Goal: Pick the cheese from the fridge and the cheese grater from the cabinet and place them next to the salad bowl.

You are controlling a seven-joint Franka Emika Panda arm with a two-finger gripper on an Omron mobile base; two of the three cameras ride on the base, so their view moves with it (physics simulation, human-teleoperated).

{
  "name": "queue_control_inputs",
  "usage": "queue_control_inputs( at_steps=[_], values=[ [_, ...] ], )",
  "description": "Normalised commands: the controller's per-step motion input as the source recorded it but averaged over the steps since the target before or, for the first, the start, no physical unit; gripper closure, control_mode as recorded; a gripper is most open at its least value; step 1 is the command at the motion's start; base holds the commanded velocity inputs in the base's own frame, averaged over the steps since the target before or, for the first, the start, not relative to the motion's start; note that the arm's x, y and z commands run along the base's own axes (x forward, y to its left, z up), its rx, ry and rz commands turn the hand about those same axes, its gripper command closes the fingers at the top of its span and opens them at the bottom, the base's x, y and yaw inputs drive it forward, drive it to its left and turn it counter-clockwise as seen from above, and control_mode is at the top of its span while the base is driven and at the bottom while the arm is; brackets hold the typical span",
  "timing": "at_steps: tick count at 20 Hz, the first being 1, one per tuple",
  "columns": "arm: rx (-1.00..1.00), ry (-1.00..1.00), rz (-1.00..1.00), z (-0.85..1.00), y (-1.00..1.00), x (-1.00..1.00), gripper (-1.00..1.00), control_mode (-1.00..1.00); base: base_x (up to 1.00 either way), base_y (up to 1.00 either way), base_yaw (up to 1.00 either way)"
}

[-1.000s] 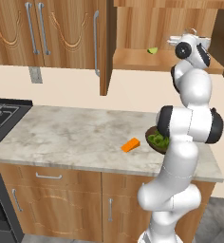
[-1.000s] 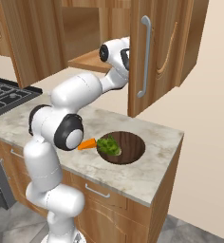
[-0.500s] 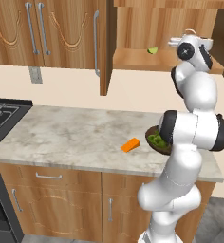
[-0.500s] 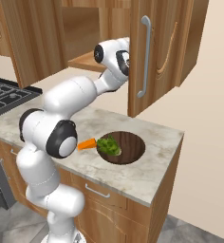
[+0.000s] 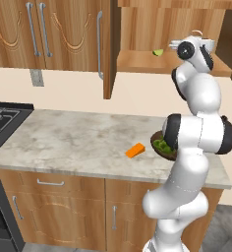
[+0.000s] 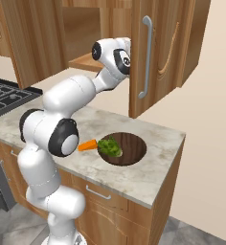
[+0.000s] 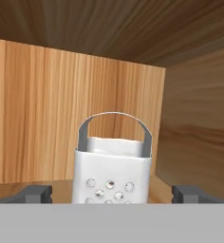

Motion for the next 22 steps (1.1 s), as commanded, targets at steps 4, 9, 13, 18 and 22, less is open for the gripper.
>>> queue_control_inputs(
  at_steps=[4,9,13,18,22],
  values=[
    [0.0,0.04,0.0,0.0,-0.05,0.1,-1.0,-1.0,0.0,0.0,0.0],
    [0.0,0.06,0.0,0.0,-0.25,0.05,-1.0,-1.0,0.0,0.0,0.0],
    [0.0,0.02,0.0,0.0,0.0,0.0,-1.0,-1.0,0.0,0.0,0.0],
    [0.0,0.11,0.0,-0.01,0.0,0.0,-1.0,-1.0,0.0,0.0,0.0],
    [0.0,0.1,-0.01,0.0,-0.03,0.03,-1.0,-1.0,0.0,0.0,0.0]
  ],
)
